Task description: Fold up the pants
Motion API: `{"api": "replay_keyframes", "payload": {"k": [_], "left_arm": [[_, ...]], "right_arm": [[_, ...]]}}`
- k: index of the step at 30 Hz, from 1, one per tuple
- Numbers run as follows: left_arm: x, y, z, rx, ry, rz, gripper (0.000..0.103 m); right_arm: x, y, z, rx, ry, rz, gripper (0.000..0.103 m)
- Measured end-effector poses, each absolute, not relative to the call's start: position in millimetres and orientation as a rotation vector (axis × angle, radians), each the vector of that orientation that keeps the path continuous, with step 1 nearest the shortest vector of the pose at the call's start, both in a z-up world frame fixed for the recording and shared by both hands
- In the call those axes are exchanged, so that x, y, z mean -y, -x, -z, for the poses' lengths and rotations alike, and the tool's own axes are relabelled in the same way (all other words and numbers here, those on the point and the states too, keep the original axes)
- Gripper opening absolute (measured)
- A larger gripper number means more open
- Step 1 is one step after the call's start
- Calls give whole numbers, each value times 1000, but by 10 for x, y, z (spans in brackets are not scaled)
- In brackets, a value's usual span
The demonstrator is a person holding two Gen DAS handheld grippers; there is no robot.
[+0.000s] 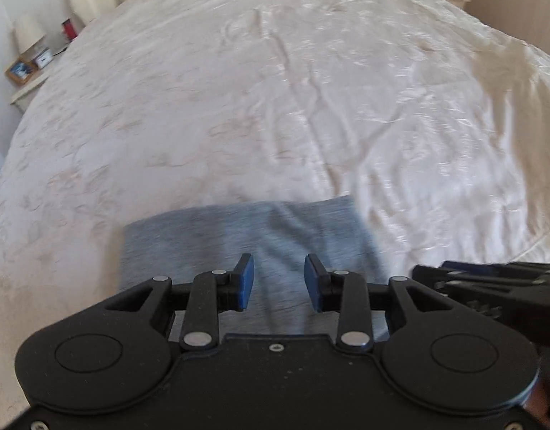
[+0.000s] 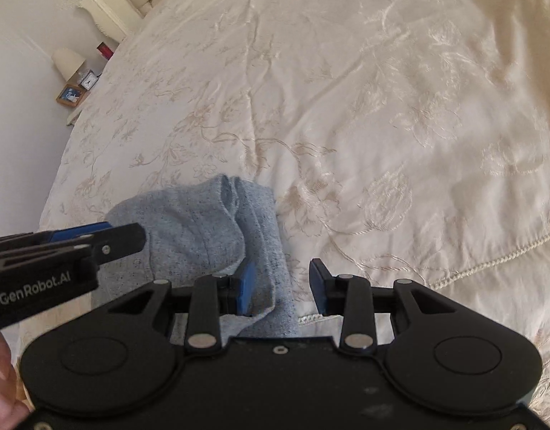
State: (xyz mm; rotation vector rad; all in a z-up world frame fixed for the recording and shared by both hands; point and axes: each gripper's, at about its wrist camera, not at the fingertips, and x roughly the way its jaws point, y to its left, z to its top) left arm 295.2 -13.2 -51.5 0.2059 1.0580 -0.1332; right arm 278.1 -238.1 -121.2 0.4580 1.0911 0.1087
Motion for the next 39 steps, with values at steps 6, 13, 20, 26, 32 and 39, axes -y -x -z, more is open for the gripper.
{"api": "replay_keyframes", "payload": {"k": [6, 13, 20, 26, 32, 39], "left_arm": [[-835, -3055, 968, -1192, -123, 20, 39], [-853, -2909, 1688, -1322, -243, 163, 38], [-1127, -2861, 1241, -1250, -43, 220, 36], [-1596, -2689, 1016, -1202, -22, 122, 35], [-1715, -2335, 1109, -1252, -73, 196, 35], [-1458, -2197, 1325, -1311, -129, 223, 44]], "right_arm": [[1936, -2840, 1116, -1086, -399, -142, 37], [1522, -2946, 1300, -1168, -246, -130, 37], [1475, -2981, 1474, -1228, -236, -104, 32], [1480, -2887, 1325, -1191, -209, -117, 4], [1523, -2786, 1290, -1176, -103, -77, 2], [1593, -2829, 1379, -1175, -148, -41, 3]]}}
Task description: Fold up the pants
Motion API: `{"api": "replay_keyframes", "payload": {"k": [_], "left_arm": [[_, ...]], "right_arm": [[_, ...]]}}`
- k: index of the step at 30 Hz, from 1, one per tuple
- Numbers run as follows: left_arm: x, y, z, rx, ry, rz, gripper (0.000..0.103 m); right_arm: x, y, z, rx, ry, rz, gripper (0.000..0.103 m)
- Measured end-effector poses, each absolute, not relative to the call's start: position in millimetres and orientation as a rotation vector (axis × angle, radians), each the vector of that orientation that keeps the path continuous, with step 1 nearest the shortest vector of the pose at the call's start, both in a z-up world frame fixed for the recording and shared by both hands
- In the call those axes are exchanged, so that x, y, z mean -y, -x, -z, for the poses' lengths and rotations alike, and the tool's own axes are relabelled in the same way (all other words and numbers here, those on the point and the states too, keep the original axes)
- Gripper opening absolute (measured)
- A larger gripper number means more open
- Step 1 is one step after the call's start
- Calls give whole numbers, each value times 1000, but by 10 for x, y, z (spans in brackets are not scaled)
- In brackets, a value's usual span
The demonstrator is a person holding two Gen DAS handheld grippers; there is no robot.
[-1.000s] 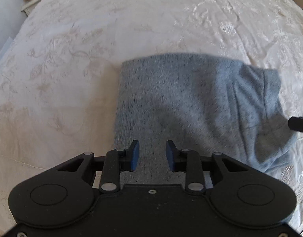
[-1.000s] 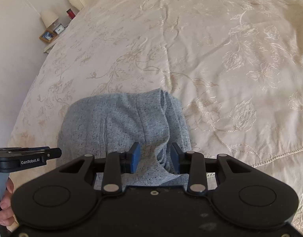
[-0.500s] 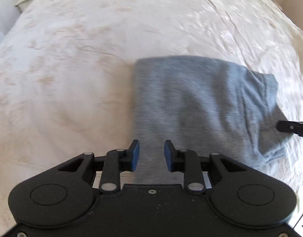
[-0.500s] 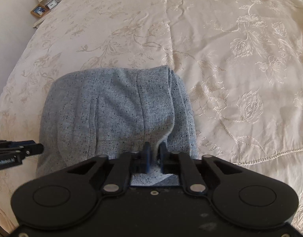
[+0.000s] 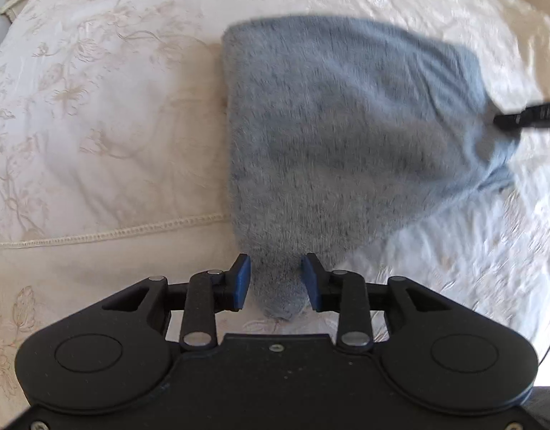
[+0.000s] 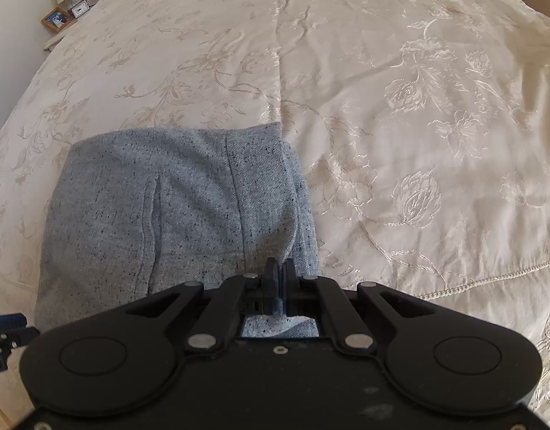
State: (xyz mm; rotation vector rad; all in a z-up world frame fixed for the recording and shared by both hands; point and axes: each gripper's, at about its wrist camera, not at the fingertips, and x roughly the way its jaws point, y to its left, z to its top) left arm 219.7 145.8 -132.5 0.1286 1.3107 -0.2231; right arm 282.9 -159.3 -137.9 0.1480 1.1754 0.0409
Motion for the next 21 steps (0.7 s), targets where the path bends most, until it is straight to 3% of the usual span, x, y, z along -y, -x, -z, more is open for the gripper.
{"api": "replay_keyframes", "payload": {"k": [5, 10, 14, 17, 21], "left_arm": [[-1355, -2102, 1644, -1393, -208, 206, 45], [-1456, -2016, 1208, -1307, -152, 242, 43], [-1469, -2175, 797, -1175, -108, 253, 43], [-1394, -2519, 729, -1137, -97, 242, 43], [-1174, -2922, 904, -1116, -155, 241, 43]], "right_arm": [[1635, -2934, 1538, -1210, -118, 23, 2], [1856, -2902, 1507, -1205, -159, 94, 3], [1782, -2753, 1119, -1053, -107, 38, 13], [1583, -2800, 985, -972, -72, -2, 34], [1307, -3069, 1037, -982, -110, -70, 34]]}}
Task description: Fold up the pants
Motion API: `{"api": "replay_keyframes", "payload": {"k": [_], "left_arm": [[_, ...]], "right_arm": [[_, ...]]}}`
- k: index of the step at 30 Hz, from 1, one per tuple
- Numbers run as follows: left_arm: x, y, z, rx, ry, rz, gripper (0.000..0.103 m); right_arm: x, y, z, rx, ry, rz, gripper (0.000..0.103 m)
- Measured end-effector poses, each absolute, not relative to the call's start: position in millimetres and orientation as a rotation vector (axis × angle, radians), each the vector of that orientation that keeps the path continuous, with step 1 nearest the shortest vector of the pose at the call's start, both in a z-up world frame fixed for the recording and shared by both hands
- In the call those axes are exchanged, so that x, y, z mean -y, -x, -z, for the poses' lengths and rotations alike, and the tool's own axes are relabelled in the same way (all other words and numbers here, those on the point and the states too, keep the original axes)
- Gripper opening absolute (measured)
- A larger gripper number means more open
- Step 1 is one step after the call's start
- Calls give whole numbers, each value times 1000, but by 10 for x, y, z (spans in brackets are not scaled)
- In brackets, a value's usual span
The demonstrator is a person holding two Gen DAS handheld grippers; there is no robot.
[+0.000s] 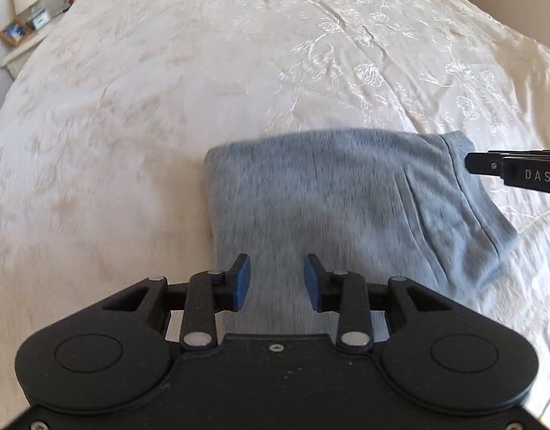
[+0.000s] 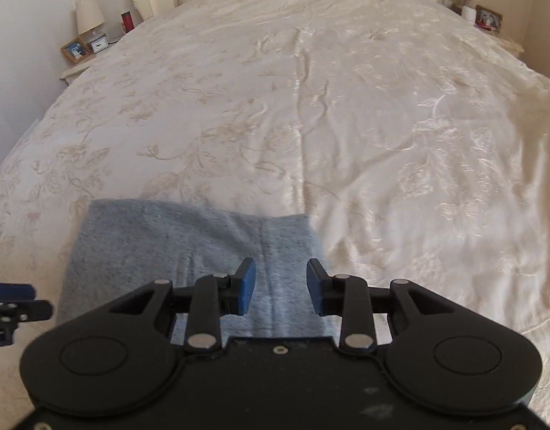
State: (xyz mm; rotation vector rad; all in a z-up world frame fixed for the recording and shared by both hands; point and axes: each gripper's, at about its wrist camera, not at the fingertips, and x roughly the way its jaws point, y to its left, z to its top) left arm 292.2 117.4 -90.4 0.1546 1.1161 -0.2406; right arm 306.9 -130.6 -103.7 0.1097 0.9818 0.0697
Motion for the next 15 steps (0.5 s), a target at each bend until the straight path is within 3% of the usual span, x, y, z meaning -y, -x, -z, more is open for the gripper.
{"api": "replay_keyframes", "payload": {"k": [8, 12, 15], "left_arm": [[-1105, -3383, 1538, -1233, -143, 194, 45], [-1142, -3383, 1565, -1238, -156, 215, 47], [-1199, -3306, 1492, -1232, -164, 225, 48]], "right_arm": [[1129, -3705, 1549, -1081, 42, 24, 35], [1187, -3803, 1727, -1077, 65, -19, 44], [1282, -3719, 1669, -1046, 17, -28, 44]]}}
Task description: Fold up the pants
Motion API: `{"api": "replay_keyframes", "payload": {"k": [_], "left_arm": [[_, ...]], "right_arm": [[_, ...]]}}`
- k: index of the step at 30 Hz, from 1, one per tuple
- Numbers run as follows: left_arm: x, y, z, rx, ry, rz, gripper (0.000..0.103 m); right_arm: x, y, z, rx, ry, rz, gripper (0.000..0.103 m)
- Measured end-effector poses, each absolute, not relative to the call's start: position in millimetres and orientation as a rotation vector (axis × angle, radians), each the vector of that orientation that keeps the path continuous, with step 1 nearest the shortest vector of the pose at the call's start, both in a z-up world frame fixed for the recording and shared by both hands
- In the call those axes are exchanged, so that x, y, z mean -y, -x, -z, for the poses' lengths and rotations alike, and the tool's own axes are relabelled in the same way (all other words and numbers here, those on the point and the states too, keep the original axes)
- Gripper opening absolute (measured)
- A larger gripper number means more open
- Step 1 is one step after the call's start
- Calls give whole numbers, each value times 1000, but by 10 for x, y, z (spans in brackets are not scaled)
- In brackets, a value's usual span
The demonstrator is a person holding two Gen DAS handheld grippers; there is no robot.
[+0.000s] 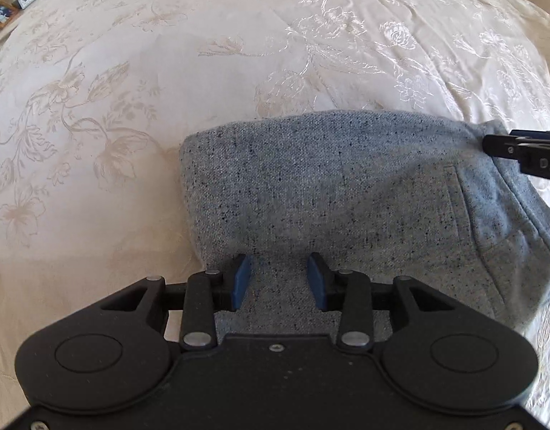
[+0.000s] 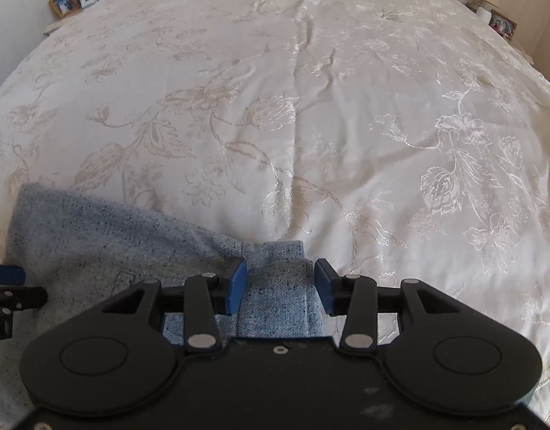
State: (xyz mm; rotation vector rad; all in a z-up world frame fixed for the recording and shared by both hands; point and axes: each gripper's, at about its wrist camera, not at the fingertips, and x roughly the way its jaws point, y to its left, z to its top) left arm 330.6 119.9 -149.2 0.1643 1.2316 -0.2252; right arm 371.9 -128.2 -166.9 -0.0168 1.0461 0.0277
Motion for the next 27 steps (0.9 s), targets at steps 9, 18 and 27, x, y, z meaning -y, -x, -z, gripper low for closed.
{"api": "replay_keyframes", "payload": {"k": [9, 18, 27], "left_arm": [[-1471, -2997, 1307, -1194, -84, 140, 54], [-1580, -3128, 1580, -1266, 17, 194, 67], [-1633, -3318, 1769, -1291, 129, 250, 92]], "right_arm": [[1666, -3187, 1487, -1067, -166, -36, 45], [1855, -3283, 1930, -1181, -330, -66, 50], [1979, -3488, 2137, -1247, -488, -110, 56]]}}
